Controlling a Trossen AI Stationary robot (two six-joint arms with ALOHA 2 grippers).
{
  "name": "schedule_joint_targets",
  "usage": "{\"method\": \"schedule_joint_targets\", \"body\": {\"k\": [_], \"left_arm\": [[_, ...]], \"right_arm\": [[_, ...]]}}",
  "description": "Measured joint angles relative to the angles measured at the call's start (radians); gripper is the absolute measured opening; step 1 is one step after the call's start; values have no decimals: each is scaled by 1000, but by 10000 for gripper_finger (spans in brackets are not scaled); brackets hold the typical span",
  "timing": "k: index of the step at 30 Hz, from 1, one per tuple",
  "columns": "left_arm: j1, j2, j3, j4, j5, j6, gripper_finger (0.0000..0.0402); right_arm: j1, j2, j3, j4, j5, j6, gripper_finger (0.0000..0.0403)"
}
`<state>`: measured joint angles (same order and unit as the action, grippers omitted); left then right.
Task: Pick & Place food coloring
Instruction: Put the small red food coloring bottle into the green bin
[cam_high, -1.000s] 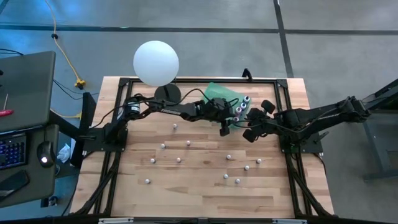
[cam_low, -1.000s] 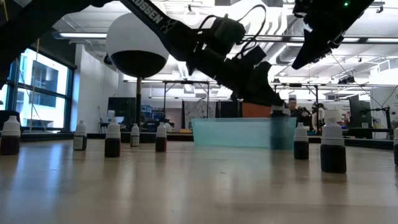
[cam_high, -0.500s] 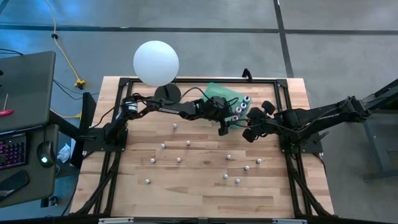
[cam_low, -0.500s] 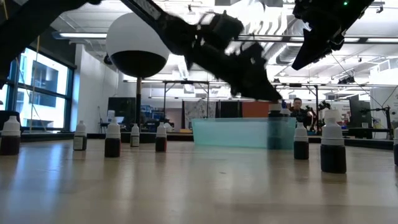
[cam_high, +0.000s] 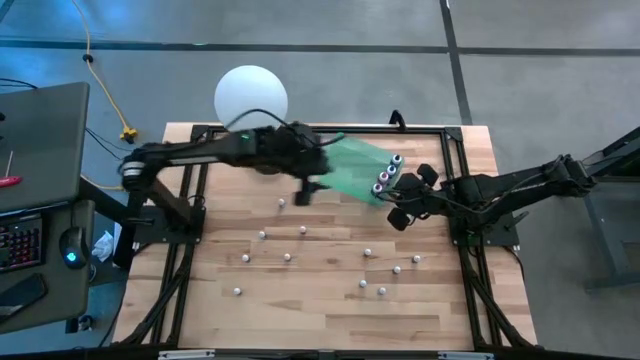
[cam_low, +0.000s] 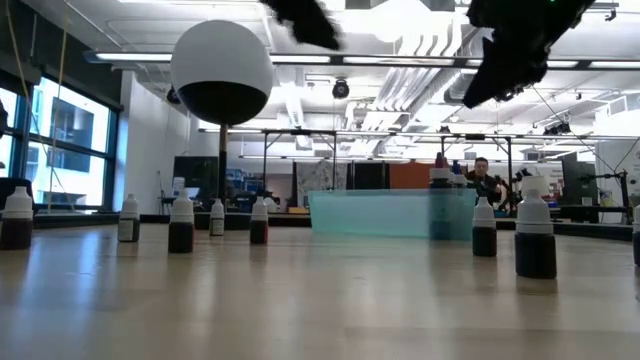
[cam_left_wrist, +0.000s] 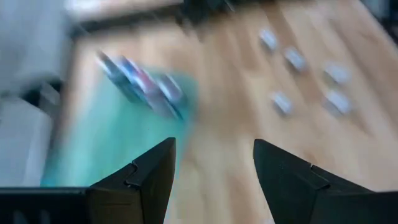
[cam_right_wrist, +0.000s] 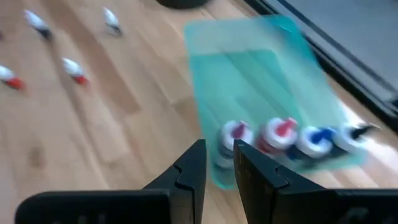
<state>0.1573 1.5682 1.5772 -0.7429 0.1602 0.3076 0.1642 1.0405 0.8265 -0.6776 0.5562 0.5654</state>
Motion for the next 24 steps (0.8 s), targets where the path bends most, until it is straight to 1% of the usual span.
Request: {"method": "schedule_joint_targets", "body": {"k": [2, 4, 5, 7, 10, 13, 15, 16, 18, 21, 24], "left_arm": [[-1, -35, 0, -152, 85, -3, 213], [-12, -42, -2, -276, 161, -17, 213], [-20, -42, -12, -305, 181, -19, 213], [-44, -40, -60, -295, 188, -1, 213], [-87, -40, -172, -181, 162, 11, 213], [-126, -39, -295, -36, 64, 10, 213], [-141, -39, -369, 68, -11, -2, 213], [-144, -39, -402, 110, -32, -16, 213], [-144, -39, -468, 188, -21, -72, 213], [-145, -30, -559, 296, 49, -163, 213], [-145, -30, -629, 388, 58, -208, 213]], "right_arm": [[0, 0, -22, 82, -32, -43, 73], [0, 0, -57, 190, -65, -105, 73], [0, 0, -79, 253, -83, -139, 73], [0, 0, -122, 354, -117, -198, 73], [-1, 0, -175, 469, -162, -261, 73], [-1, 0, -187, 488, -192, -279, 73], [-1, 0, -187, 490, -193, -279, 73], [-2, 0, -187, 491, -193, -279, 73], [-2, 0, -187, 495, -193, -279, 73], [-2, 0, -187, 495, -193, -279, 73], [-2, 0, -187, 495, -190, -279, 73]]}}
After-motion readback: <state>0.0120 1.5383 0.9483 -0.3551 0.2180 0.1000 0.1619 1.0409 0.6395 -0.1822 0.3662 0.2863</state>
